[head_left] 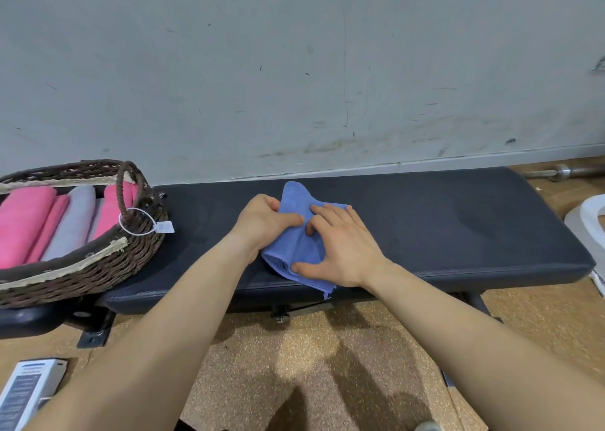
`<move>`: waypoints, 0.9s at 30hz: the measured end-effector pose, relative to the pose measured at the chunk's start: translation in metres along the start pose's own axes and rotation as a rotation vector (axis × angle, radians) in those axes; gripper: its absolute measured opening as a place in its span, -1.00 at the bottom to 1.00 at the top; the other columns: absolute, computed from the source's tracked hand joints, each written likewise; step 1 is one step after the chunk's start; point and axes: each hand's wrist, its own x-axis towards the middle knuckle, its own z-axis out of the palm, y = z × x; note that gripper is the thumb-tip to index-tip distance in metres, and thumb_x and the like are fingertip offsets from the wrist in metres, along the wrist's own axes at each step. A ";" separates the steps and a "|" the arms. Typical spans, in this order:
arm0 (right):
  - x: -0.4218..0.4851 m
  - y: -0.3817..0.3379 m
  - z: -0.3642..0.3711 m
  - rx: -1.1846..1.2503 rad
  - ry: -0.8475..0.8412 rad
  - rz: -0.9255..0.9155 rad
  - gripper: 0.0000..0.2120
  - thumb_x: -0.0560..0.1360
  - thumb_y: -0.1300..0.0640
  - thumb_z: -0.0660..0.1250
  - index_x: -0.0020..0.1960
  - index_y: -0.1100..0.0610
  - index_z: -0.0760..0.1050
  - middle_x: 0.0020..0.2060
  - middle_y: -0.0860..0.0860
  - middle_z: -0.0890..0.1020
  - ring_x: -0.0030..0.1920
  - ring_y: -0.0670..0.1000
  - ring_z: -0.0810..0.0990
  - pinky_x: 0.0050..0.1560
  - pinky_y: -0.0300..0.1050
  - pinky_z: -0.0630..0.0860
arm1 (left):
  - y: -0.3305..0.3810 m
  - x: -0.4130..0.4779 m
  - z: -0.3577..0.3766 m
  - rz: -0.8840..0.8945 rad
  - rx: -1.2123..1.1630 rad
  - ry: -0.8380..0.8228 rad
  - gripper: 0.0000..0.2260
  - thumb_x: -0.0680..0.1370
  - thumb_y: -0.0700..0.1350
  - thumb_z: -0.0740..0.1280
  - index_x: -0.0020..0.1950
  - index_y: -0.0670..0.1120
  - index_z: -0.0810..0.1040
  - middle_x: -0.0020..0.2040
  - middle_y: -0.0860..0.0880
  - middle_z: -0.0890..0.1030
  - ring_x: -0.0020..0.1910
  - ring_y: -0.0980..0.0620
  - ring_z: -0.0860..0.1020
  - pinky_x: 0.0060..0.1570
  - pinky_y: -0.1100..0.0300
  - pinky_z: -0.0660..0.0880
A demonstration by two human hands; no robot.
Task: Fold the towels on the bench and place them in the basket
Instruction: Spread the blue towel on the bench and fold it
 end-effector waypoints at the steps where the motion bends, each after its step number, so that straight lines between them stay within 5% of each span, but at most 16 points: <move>1: 0.000 -0.002 0.002 0.022 0.009 0.011 -0.41 0.28 -0.42 0.37 0.09 -0.02 0.46 0.38 -0.07 0.44 0.50 -0.01 0.25 0.54 0.05 -0.01 | -0.001 0.001 0.001 0.024 0.034 0.012 -0.81 0.42 -0.13 0.50 -0.15 -0.13 0.51 -0.19 -0.07 0.62 -0.23 0.02 0.61 -0.16 0.07 0.58; 6: 0.004 0.008 -0.011 0.125 -0.049 0.016 -0.49 0.32 -0.39 0.40 0.12 -0.09 0.60 0.42 -0.09 0.44 0.52 0.02 0.22 0.54 0.06 0.05 | -0.003 0.003 0.000 0.064 0.153 0.085 -0.71 0.39 -0.09 0.49 0.00 -0.06 0.45 -0.09 0.01 0.57 -0.16 0.07 0.52 -0.23 0.18 0.44; 10: -0.002 0.032 -0.029 0.219 0.085 0.051 -0.72 0.40 -0.15 0.49 0.05 -0.07 0.62 0.36 -0.09 0.49 0.42 -0.02 0.31 0.37 -0.18 0.23 | 0.000 -0.001 0.001 0.106 0.236 0.111 -0.71 0.40 -0.08 0.46 0.01 -0.04 0.43 -0.10 0.02 0.57 -0.18 0.06 0.53 -0.16 0.10 0.50; 15: -0.012 0.046 -0.024 0.136 -0.059 0.113 -0.46 0.32 -0.26 0.49 0.22 -0.09 0.50 0.43 -0.08 0.36 0.45 -0.01 0.27 0.41 -0.08 0.29 | 0.010 -0.009 0.011 0.167 0.364 0.111 -0.71 0.40 -0.07 0.44 0.01 -0.03 0.40 -0.11 0.01 0.56 -0.13 -0.01 0.57 -0.10 -0.05 0.57; 19: -0.017 0.045 -0.013 0.182 -0.068 0.146 -0.41 0.36 -0.25 0.48 0.30 -0.07 0.44 0.50 -0.06 0.29 0.46 0.02 0.29 0.41 -0.03 0.31 | 0.018 -0.019 0.029 0.241 0.512 0.107 -0.73 0.40 -0.04 0.40 0.00 0.00 0.37 -0.09 0.03 0.54 -0.16 -0.04 0.55 -0.29 0.06 0.46; 23: -0.017 0.046 -0.010 0.160 -0.047 0.135 -0.37 0.35 -0.30 0.43 0.34 -0.07 0.46 0.46 -0.10 0.37 0.42 0.02 0.36 0.40 0.00 0.34 | 0.030 -0.030 0.047 0.297 0.617 0.111 -0.82 0.50 0.05 0.32 0.04 0.00 0.48 -0.05 0.08 0.56 -0.09 -0.02 0.56 -0.19 0.07 0.49; 27: -0.020 0.045 -0.007 0.189 0.002 0.152 -0.33 0.35 -0.26 0.39 0.42 -0.10 0.43 0.42 -0.14 0.42 0.40 0.03 0.35 0.39 0.01 0.35 | 0.032 -0.032 0.051 0.332 0.531 0.068 -0.74 0.54 -0.22 0.16 0.01 -0.11 0.65 0.02 -0.07 0.65 -0.02 -0.11 0.60 0.00 -0.05 0.57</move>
